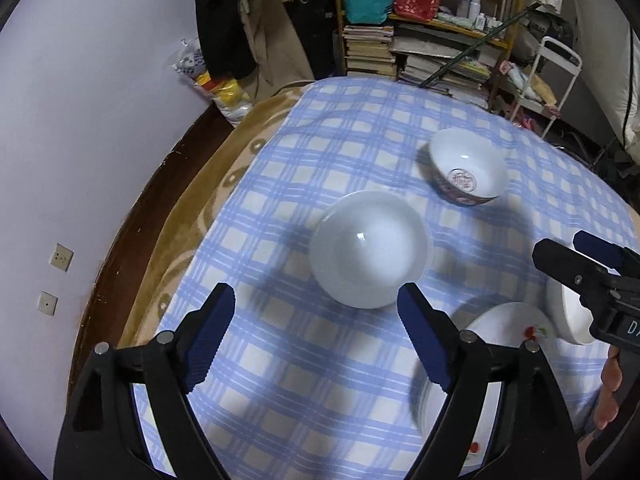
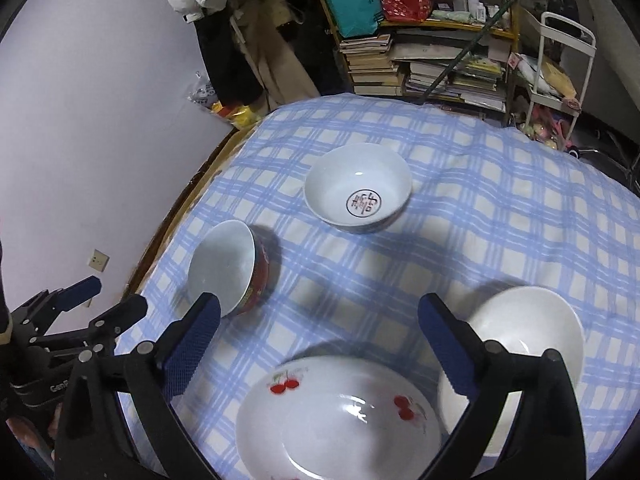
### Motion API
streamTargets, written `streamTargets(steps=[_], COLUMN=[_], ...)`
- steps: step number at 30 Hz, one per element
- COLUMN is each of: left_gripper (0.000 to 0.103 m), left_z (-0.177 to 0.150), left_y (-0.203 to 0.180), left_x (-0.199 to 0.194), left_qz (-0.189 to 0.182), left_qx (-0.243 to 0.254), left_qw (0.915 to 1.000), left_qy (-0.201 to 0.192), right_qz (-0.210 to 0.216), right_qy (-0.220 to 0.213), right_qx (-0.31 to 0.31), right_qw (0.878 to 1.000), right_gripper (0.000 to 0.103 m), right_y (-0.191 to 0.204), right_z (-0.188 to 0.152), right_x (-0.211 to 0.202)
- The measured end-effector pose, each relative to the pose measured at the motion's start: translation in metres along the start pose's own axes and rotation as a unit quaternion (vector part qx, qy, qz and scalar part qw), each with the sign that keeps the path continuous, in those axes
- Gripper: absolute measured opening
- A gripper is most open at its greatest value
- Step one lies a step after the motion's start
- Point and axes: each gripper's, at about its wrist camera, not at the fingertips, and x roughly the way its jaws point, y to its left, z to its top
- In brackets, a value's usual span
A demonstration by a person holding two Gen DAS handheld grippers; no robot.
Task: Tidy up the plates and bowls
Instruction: 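Move both grippers to the rim of another white bowl and close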
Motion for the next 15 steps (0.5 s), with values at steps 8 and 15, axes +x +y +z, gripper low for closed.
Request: streamTargets(steps=[8, 15], left_gripper=[0.082, 0.082], left_z=[0.002, 0.011], left_y=[0.02, 0.027], left_x=[0.039, 0.074], left_qz=[0.003, -0.001], left_qx=[-0.009, -0.023], left_qw=[0.9998, 0.9988], left_qy=[0.019, 0.044], right_qz=[0.015, 0.009], right_qy=[0.025, 0.042], right_qx=[-0.007, -0.017], right_qw=[1.0, 0.999], right_gripper=[0.103, 0.103], right_y=[0.023, 0.036], right_z=[0.004, 0.015], right_x=[0.044, 0.075])
